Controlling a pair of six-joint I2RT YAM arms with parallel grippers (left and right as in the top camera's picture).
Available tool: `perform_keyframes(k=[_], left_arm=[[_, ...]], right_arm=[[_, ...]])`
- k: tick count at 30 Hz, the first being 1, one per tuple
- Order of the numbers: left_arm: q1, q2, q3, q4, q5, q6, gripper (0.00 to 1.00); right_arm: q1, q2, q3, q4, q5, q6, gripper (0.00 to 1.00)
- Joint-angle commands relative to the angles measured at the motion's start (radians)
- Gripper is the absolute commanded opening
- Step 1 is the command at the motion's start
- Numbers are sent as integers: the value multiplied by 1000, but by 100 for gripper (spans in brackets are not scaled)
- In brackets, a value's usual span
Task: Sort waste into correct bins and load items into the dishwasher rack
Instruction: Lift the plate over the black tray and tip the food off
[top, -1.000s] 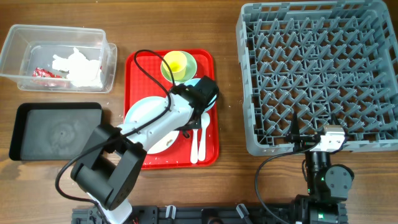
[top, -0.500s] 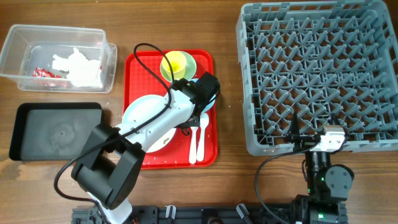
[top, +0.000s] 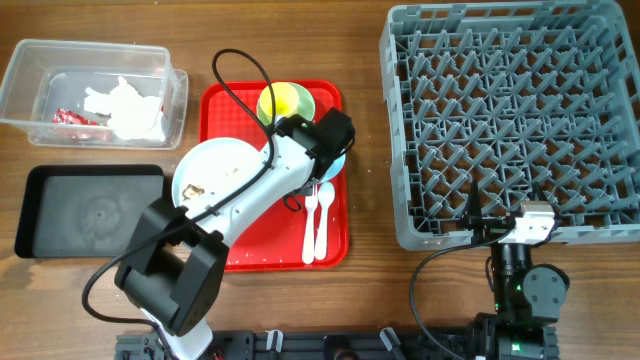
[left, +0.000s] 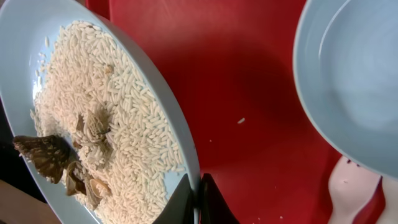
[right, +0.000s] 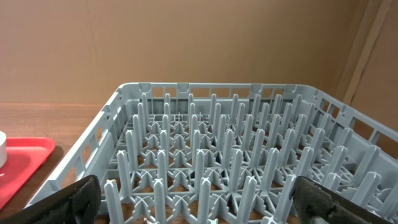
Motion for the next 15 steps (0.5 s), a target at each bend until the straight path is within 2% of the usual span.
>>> perform_keyframes(k=[1,6,15], left_arm=[[50,8,24,-13,-88,-10,4],[166,-24,24,-18,-110,-10,4],[445,-141,24,92,-80,-4,4]], right_arm=[[-4,-5,-1,2,9,-5,100],[-4,-5,-1,2,9,-5,100],[-4,-5,-1,2,9,-5,100]])
